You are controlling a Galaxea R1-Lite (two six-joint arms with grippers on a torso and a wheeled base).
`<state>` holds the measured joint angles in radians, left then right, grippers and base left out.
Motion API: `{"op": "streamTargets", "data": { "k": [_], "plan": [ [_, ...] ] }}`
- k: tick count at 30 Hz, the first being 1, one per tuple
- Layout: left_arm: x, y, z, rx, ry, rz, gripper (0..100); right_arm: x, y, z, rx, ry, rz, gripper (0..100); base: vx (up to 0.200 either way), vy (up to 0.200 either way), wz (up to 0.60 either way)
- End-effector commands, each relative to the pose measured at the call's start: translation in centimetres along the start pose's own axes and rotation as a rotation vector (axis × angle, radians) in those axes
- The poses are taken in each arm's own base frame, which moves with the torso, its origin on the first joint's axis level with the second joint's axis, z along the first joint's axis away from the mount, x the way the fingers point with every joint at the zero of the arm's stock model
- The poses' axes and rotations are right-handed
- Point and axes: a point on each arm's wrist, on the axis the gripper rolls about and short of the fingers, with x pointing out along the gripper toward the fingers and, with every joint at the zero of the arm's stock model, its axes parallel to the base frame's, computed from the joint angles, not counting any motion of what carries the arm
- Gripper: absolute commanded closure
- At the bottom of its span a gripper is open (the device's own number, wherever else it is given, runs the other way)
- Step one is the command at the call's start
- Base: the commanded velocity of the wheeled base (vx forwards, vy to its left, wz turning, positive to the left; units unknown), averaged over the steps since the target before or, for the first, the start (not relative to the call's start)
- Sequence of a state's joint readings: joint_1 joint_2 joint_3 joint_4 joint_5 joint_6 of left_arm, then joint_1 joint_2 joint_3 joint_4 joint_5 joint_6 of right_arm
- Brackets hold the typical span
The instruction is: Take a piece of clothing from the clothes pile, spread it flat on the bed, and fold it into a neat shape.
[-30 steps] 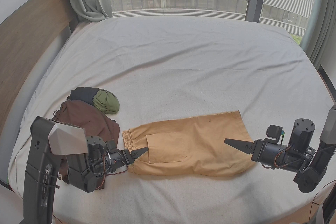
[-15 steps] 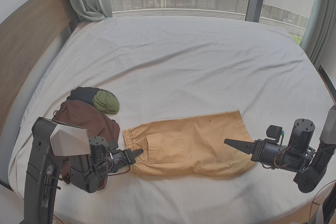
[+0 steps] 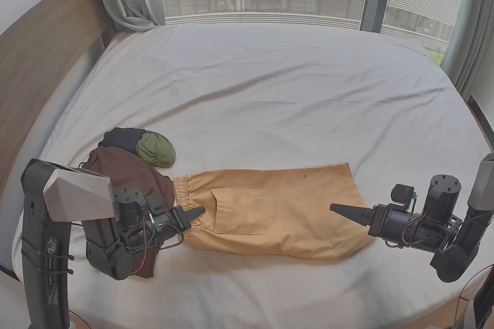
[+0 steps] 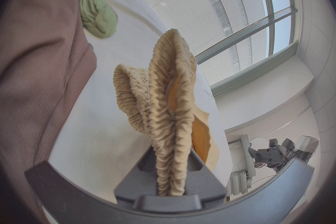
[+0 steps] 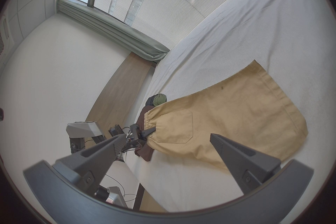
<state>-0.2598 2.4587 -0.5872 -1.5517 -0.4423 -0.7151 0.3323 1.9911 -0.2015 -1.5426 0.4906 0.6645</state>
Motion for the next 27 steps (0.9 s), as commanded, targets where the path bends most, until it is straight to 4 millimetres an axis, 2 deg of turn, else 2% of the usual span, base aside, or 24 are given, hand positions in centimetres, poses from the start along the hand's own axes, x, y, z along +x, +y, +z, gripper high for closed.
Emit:
{"op": "streamTargets", "data": {
  "k": [1, 8, 21, 27],
  "plan": [
    [-1.2, -1.7, 1.3, 0.015, -0.037, -0.029, 100, 0.0, -0.2, 0.0, 0.003, -0.001, -0.006, 0, 0.0, 0.0, 0.0],
    [-2.6, -1.6, 0.8, -0.007, -0.015, 0.005, 100, -0.1, -0.2, 0.1, 0.0, -0.007, -0.007, 0, 0.0, 0.0, 0.0],
    [-6.7, -0.2, 2.3, -0.046, -0.067, 0.089, 100, 0.0, -0.2, -0.1, 0.004, 0.004, -0.006, 0, 0.0, 0.0, 0.0],
    [-7.4, 0.0, 2.8, -0.051, -0.079, 0.093, 100, 0.0, -0.1, -0.1, 0.004, 0.005, -0.005, 0, 0.0, 0.0, 0.0]
  ]
}}
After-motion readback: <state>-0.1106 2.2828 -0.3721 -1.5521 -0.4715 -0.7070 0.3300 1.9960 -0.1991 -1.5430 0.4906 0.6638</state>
